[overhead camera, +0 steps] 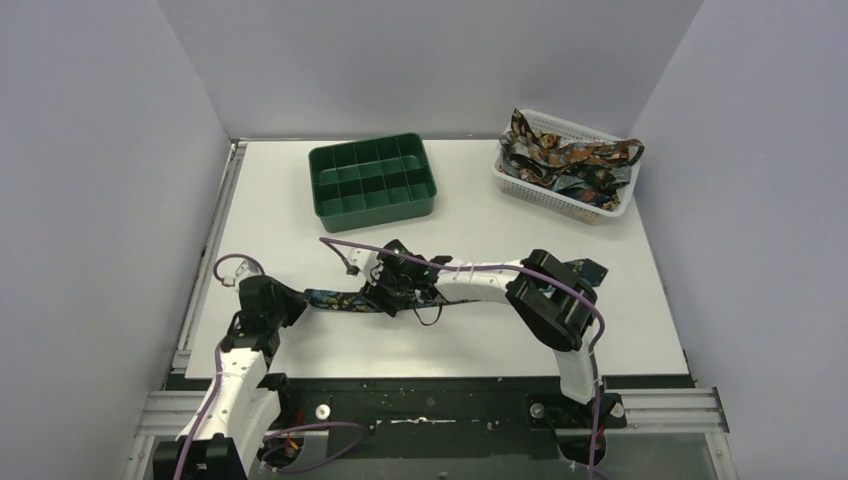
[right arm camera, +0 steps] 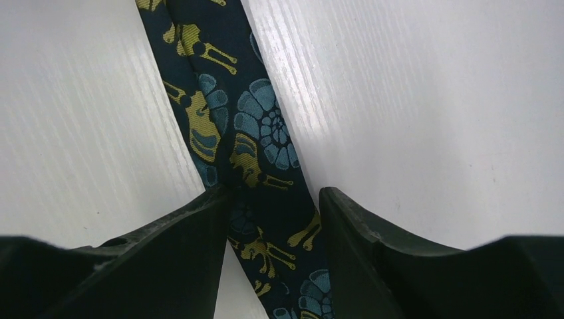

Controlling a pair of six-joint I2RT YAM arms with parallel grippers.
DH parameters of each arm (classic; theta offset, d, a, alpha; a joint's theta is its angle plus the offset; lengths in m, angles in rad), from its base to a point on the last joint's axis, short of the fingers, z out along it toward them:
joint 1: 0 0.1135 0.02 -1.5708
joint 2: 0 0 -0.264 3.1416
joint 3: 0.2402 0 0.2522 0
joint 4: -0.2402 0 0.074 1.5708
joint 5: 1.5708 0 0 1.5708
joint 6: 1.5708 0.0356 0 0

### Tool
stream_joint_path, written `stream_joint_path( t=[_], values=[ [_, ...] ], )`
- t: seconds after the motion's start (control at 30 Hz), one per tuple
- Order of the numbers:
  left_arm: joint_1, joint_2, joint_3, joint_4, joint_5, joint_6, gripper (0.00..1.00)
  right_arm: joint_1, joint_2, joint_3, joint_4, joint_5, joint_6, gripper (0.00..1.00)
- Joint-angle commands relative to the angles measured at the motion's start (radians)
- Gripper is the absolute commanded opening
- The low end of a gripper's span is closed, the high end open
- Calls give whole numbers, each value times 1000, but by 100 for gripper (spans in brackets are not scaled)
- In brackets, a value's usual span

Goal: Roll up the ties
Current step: Roll the tie at the center of the board.

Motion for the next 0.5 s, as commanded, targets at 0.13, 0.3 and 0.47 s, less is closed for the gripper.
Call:
stream_joint_path(
  t=[0.13,0.3,0.47],
  values=[
    [8,-8,-2,-13,-10,-22,19,24,-47,-5,-13,21,-16,39],
    [8,0,3,-19,-12,-20,28,49,-55,22,-56,53,-22,43],
    [9,4,16,-38,-23,-14,34,51,-50,16,-68,22,-5,53]
  ],
)
